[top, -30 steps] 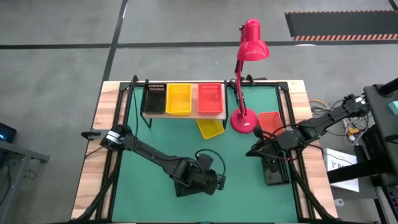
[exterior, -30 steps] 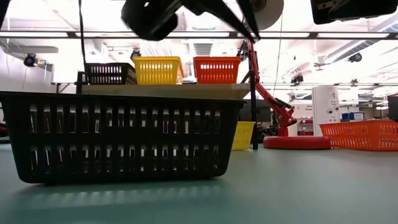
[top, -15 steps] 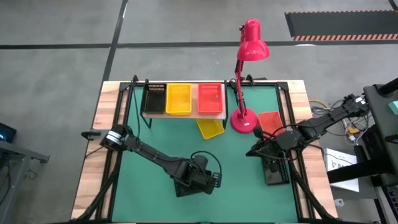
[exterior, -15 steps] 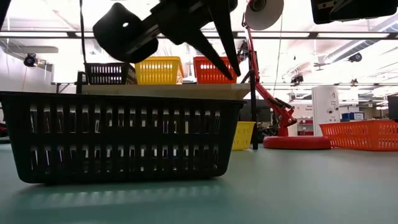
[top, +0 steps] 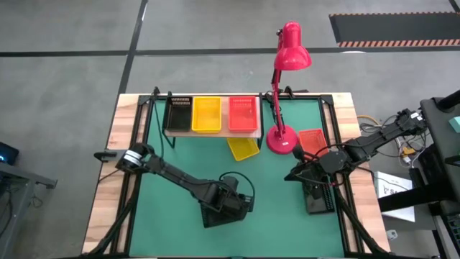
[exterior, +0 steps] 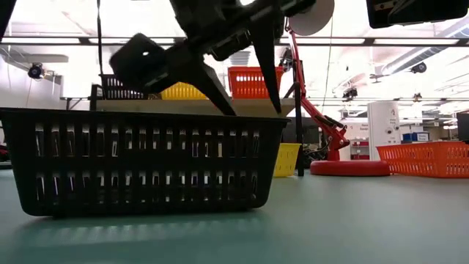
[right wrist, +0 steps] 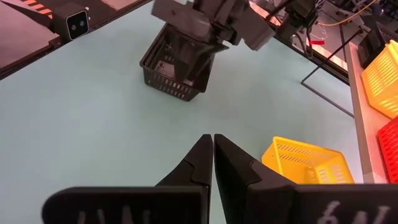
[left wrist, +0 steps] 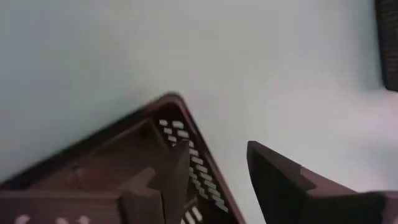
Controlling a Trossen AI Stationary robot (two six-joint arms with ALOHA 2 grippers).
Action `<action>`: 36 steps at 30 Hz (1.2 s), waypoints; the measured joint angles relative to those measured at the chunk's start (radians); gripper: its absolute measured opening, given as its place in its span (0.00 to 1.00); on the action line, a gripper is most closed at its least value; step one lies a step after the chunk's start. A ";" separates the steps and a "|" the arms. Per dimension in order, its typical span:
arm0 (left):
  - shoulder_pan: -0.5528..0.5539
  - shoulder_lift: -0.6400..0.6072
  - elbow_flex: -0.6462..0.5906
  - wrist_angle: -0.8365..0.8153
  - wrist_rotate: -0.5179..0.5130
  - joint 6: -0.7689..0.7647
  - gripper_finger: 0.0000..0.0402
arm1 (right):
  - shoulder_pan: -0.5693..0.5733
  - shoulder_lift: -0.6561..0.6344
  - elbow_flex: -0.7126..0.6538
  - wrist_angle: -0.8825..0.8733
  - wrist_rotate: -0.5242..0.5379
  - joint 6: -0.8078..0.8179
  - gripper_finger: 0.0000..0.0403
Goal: Stack baskets on shelf by color
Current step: Stack the bottom black bin on top of the black bin on the shelf
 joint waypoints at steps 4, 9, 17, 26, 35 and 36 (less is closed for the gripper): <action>0.013 0.000 -0.019 0.003 0.000 0.000 0.37 | 0.000 0.000 0.000 0.000 0.000 0.000 0.02; 0.013 0.000 -0.074 0.042 0.012 -0.020 0.37 | 0.000 0.000 0.000 0.000 0.000 0.000 0.02; 0.012 0.000 -0.139 0.079 0.027 -0.028 0.34 | 0.000 0.000 0.000 0.000 0.000 0.000 0.02; 0.004 -0.001 -0.141 0.078 0.052 0.052 0.06 | 0.000 0.000 0.000 0.000 0.000 0.000 0.02; -0.003 -0.019 -0.084 0.056 0.245 0.362 0.01 | 0.000 0.000 0.000 0.000 0.000 0.009 0.02; -0.009 -0.029 -0.066 0.052 0.276 0.443 0.00 | 0.000 0.000 0.000 0.000 0.000 0.010 0.02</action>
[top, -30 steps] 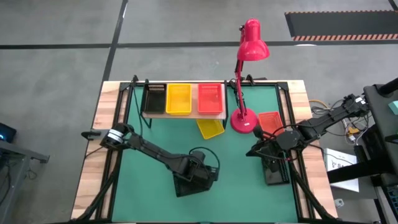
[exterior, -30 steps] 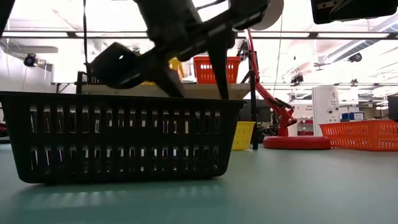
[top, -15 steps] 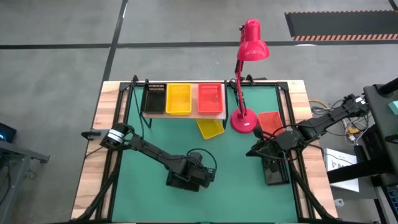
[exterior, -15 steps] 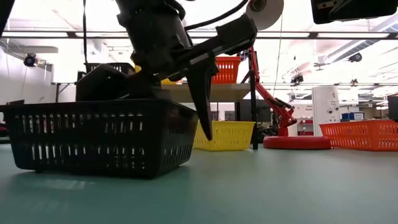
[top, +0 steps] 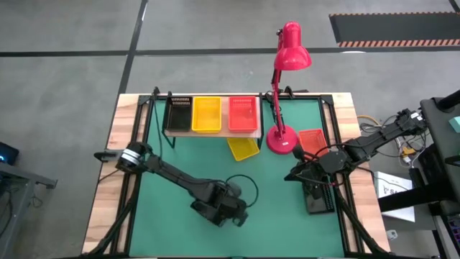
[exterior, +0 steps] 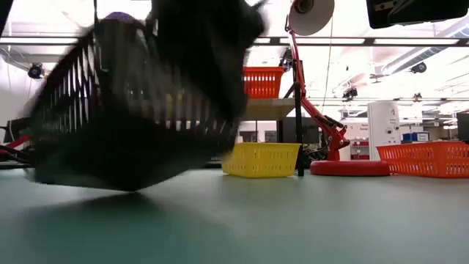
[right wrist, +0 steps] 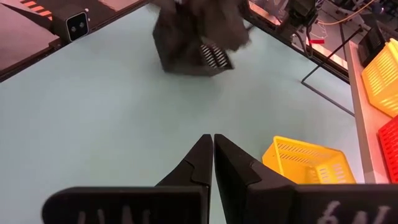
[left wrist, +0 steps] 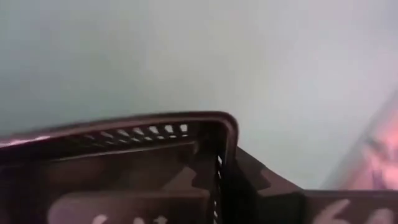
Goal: Stack baskets on shelf by color
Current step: Stack the bottom black bin on top of the black bin on the shelf
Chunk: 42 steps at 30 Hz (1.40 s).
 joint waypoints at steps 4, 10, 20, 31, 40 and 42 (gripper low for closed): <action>-0.045 -0.043 0.079 -0.023 0.023 0.412 0.01 | 0.000 0.000 0.000 0.000 0.000 0.003 0.02; -0.088 -0.131 0.215 -0.284 -0.122 0.794 0.00 | 0.000 0.000 0.000 0.000 0.000 0.017 0.02; -0.069 -0.323 0.281 -0.522 -0.454 1.103 0.00 | 0.000 0.001 0.000 0.001 0.000 0.017 0.02; 0.104 -0.529 0.212 -0.768 -0.518 1.198 0.00 | 0.000 0.001 -0.002 0.009 0.000 -0.009 0.02; 0.309 -0.671 0.088 -0.809 -0.472 1.367 0.00 | 0.000 0.001 -0.002 0.011 0.000 -0.010 0.02; 0.357 -0.703 0.042 -0.802 -0.457 1.370 0.00 | 0.000 0.001 -0.002 0.017 0.000 -0.010 0.02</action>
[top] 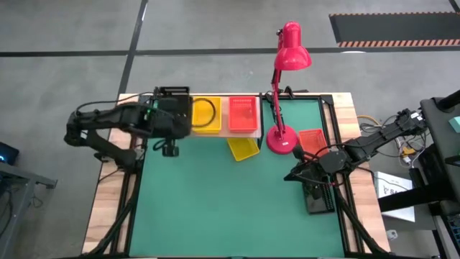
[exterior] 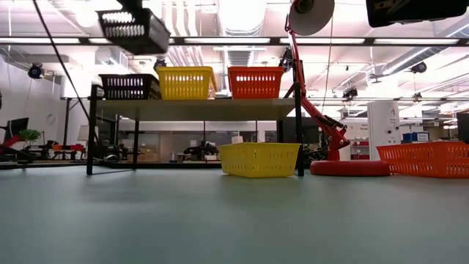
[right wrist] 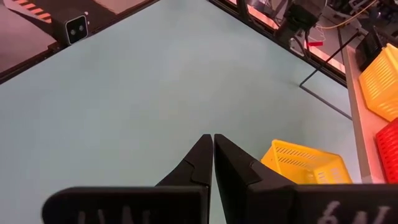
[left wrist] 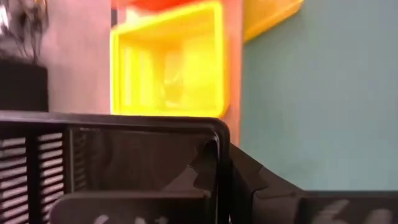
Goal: Stack baskets on shelf by color
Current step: Stack the bottom black bin on top of the black bin on the shelf
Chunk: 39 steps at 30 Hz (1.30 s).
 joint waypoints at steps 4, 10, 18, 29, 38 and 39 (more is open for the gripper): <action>0.079 -0.060 -0.097 0.023 0.045 0.060 0.00 | 0.000 0.000 0.000 0.003 0.000 0.000 0.02; 0.170 -0.121 -0.200 0.150 0.121 0.159 0.00 | 0.000 0.000 0.000 0.007 0.001 0.000 0.02; 0.266 -0.118 -0.237 0.193 0.208 0.197 0.00 | 0.000 0.000 0.000 0.007 0.007 0.000 0.02; 0.300 -0.117 -0.264 0.196 0.269 0.213 0.00 | 0.000 0.000 0.000 0.007 0.007 0.000 0.02; 0.300 -0.091 -0.268 0.211 0.283 0.212 0.00 | 0.000 0.000 0.000 0.007 0.007 0.000 0.02; 0.300 -0.087 -0.268 0.210 0.283 0.212 0.00 | 0.000 0.000 0.000 0.007 0.007 0.000 0.02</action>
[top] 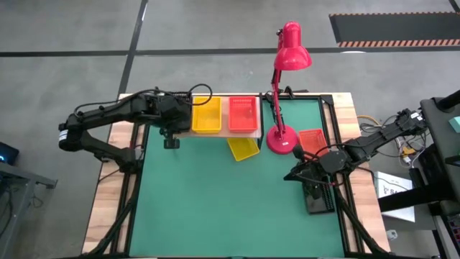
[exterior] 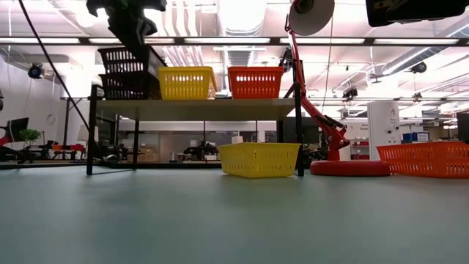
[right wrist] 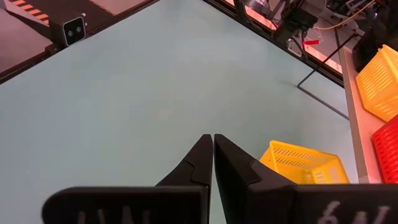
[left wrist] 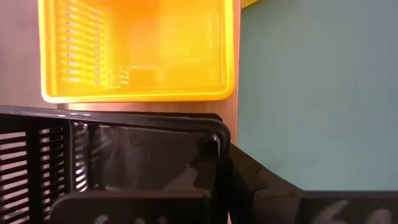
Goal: Stack baskets on shelf by color
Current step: Stack the bottom black bin on top of the black bin on the shelf
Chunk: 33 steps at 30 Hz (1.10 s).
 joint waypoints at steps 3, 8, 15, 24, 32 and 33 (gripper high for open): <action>0.000 0.013 0.000 0.000 0.000 0.000 0.00 | 0.000 0.000 0.000 0.000 0.000 0.000 0.02; 0.000 0.025 0.000 0.000 -0.002 -0.008 0.00 | 0.000 0.000 0.000 0.000 0.000 0.000 0.02; 0.000 0.025 0.000 0.001 -0.006 -0.010 0.00 | 0.000 0.000 0.000 0.000 0.000 0.000 0.02; 0.000 0.025 0.000 0.003 -0.033 -0.011 0.13 | 0.000 0.000 0.000 0.000 0.000 0.000 0.02; -0.003 0.025 0.018 -0.001 -0.056 -0.071 0.29 | 0.000 0.000 0.000 -0.001 0.000 0.033 0.02; -0.007 0.025 0.026 0.000 -0.053 -0.097 0.30 | 0.000 0.000 0.000 -0.001 0.000 0.042 0.02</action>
